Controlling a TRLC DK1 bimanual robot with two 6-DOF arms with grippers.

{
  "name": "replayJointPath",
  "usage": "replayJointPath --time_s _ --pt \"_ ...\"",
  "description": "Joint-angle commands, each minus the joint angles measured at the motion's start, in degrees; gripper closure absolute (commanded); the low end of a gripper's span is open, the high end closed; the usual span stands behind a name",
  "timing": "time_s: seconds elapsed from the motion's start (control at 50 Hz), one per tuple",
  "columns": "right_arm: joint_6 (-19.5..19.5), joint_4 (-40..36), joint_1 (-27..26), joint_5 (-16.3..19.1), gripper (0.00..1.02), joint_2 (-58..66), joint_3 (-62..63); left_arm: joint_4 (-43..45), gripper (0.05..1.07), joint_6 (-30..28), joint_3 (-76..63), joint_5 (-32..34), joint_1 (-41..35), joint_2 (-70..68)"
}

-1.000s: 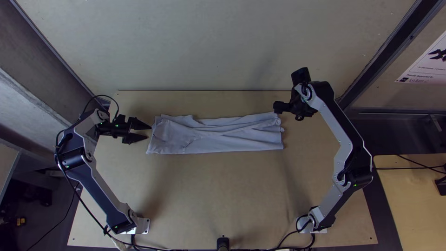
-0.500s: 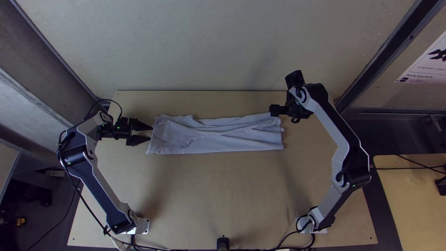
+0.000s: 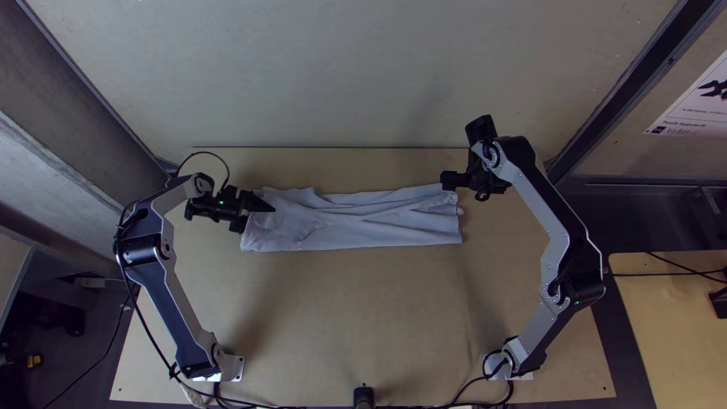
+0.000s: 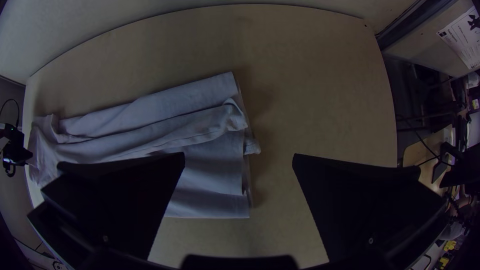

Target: Fold the t-shirt

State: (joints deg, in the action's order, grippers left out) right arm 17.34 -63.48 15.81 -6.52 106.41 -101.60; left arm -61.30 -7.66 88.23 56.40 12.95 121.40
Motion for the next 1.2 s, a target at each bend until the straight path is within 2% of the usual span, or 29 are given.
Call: replayJointPath --time_s 0.0,0.08,0.16,0.22,0.3,0.34,0.4,0.42,0.7,1.18 --pt "0.76 -0.24 0.62 -0.42 0.03 -2.0 1.32 4.26 0.09 4.5 -3.41 -4.81 -3.72 -1.17" --pt "0.76 -0.24 0.62 -0.42 0.03 -2.26 1.49 8.21 0.09 7.13 -4.73 -9.73 -6.36 -2.4" --pt "0.76 -0.15 0.53 -0.42 0.03 -2.7 1.76 11.02 0.09 10.03 -5.87 -17.91 -8.38 -3.37" --pt "0.76 0.03 0.45 -0.42 0.03 -3.05 2.11 11.11 0.17 10.65 -6.14 -19.75 -9.17 -3.54" --pt "0.85 0.29 0.27 -0.42 0.03 -3.58 2.64 11.46 0.4 11.62 -6.75 -21.07 -9.79 -4.42" --pt "0.85 0.64 0.18 -0.42 0.03 -3.93 3.16 12.43 0.55 12.93 -7.37 -22.65 -9.87 -5.3" --pt "0.85 1.34 0.09 -0.42 0.03 -4.46 4.04 14.19 0.89 14.6 -8.25 -25.02 -9.96 -7.15" --pt "0.85 1.52 0.09 -0.42 0.03 -4.72 4.31 15.95 1.05 14.6 -8.68 -25.46 -9.96 -7.76" --pt "1.03 3.37 -0.43 -0.33 0.03 -6.74 6.59 12.69 1.05 13.37 -6.14 -28.72 -7.24 -12.16" --pt "1.11 6.44 -4.3 0.64 0.03 -9.2 7.47 -3.74 1.05 -4.2 17.24 -42.08 6.74 -8.99"
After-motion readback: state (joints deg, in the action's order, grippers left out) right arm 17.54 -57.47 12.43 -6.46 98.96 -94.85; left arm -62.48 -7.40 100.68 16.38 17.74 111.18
